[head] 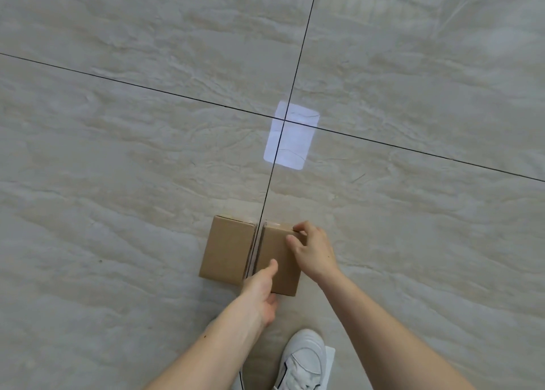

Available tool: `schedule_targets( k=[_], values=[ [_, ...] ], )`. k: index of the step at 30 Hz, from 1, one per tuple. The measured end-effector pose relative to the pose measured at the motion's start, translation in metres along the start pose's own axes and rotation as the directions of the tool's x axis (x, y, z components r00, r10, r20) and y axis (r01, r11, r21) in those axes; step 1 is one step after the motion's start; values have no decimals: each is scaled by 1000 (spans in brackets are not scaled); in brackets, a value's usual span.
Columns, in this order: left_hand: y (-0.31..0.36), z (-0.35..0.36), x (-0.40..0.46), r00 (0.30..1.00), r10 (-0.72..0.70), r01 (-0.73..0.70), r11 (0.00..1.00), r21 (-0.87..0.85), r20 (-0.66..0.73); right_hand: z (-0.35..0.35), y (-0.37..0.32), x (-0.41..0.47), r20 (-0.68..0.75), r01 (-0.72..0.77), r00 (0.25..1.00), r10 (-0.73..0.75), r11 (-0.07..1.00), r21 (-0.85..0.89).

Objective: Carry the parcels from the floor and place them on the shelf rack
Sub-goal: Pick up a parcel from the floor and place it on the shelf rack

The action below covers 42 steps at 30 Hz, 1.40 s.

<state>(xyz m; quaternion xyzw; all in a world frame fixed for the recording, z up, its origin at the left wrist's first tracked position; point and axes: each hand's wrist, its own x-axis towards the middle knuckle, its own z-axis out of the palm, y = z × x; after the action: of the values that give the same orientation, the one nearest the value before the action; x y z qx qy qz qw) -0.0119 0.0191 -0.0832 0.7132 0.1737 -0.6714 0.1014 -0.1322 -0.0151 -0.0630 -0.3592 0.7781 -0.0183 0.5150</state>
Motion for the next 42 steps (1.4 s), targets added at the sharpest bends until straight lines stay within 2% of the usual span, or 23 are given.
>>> schedule_targets(
  k=[7,14,18,22,26,31,37,42],
  values=[
    [-16,11,-73,997,37,-37,999,-8,65,-54,-22,-65,-155,14,988,9,989,149],
    [-17,21,-197,994,97,-96,995,-13,46,-118,-70,-159,-313,-16,943,111,956,292],
    [-10,25,-276,991,120,-118,992,-42,55,-160,-108,-219,-351,21,929,116,931,363],
    [-5,26,-353,980,175,-163,979,-118,96,-202,-148,-283,-366,105,929,55,910,402],
    [4,24,-431,938,230,-196,969,-151,258,-242,-185,-345,-376,192,926,-16,880,434],
    [12,18,-517,863,257,-223,966,-128,436,-292,-215,-412,-292,252,949,-114,834,491],
    [19,17,-605,763,271,-303,952,-46,586,-338,-235,-470,-340,427,890,-302,815,393],
    [23,21,-661,762,281,-389,919,65,584,-357,-239,-504,-448,506,826,-342,799,324]
  ],
)
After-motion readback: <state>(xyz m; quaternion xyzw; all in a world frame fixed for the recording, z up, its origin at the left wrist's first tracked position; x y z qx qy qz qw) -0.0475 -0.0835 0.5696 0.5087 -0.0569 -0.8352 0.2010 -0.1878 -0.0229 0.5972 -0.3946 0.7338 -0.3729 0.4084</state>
